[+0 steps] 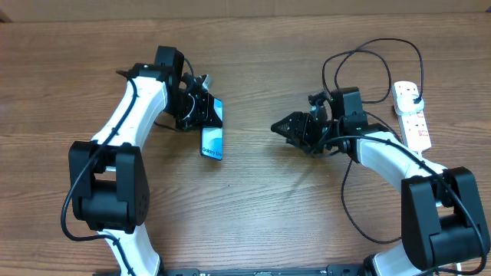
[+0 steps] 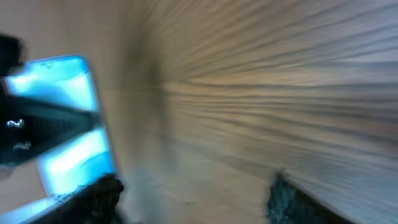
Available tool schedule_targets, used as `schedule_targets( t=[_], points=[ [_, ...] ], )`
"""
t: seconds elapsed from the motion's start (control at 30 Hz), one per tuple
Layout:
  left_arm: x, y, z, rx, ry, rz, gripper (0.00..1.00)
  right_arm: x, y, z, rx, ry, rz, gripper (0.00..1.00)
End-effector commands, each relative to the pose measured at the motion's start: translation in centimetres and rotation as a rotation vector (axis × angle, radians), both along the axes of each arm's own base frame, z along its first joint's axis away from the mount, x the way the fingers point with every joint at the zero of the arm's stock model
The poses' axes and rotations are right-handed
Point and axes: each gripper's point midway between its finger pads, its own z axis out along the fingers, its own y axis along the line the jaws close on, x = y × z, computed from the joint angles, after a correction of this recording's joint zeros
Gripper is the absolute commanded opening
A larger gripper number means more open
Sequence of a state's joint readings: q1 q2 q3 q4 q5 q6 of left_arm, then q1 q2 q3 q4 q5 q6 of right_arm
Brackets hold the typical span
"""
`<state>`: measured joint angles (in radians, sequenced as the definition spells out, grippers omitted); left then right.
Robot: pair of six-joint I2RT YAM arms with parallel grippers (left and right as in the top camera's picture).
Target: Plug charger to phone and switch on socket
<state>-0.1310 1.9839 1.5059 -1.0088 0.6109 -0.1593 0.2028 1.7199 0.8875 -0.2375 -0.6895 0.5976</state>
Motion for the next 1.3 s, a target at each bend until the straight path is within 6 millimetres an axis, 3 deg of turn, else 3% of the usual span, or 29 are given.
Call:
schedule_targets(
  t=[0.0,0.03,0.4,0.83,0.87,0.93,0.97,1.03,1.07,1.1,1.27],
  points=[
    [-0.7,-0.4,0.7,-0.009,-0.008,0.005,0.04,0.8,-2.7,-2.3,-0.182,-0.014,-0.080,0.96],
    [-0.9,-0.5,0.3,-0.009,-0.008,0.001,0.04,0.9,-2.9,-2.4,-0.196,-0.011,-0.087,1.00],
    [-2.7,-2.3,-3.7,-0.017,-0.019,-0.041,0.04,0.9,-2.9,-2.4,-0.195,-0.015,-0.087,1.00],
    [-2.9,-3.1,-7.4,-0.041,-0.076,0.019,0.04,0.9,-3.0,-2.4,-0.199,-0.014,-0.089,0.99],
    [-3.0,-3.1,-7.7,-0.043,-0.079,0.022,0.04,0.9,-3.0,-2.5,-0.203,-0.013,-0.091,0.90],
    [-3.3,-3.1,-8.1,-0.046,-0.077,0.031,0.04,0.9,-3.0,-2.5,-0.203,-0.013,-0.091,0.61],
    [-3.4,-3.1,-8.2,-0.046,-0.076,0.031,0.04,0.9,-3.0,-2.5,-0.202,-0.013,-0.090,0.53],
    [-3.4,-3.1,-8.2,-0.045,-0.075,0.031,0.04,1.0,-3.0,-2.4,-0.202,-0.015,-0.091,0.20],
    [-3.4,-3.1,-8.2,-0.045,-0.076,0.030,0.04,1.0,-3.0,-2.2,-0.203,-0.009,-0.090,0.10],
    [-3.4,-3.1,-8.2,-0.045,-0.077,0.030,0.04,1.1,-3.0,-1.9,-0.206,0.000,-0.090,0.04],
    [-3.3,-3.1,-8.2,-0.043,-0.086,0.027,0.04,2.0,-4.8,0.1,-0.329,0.065,-0.136,0.04]
  ],
)
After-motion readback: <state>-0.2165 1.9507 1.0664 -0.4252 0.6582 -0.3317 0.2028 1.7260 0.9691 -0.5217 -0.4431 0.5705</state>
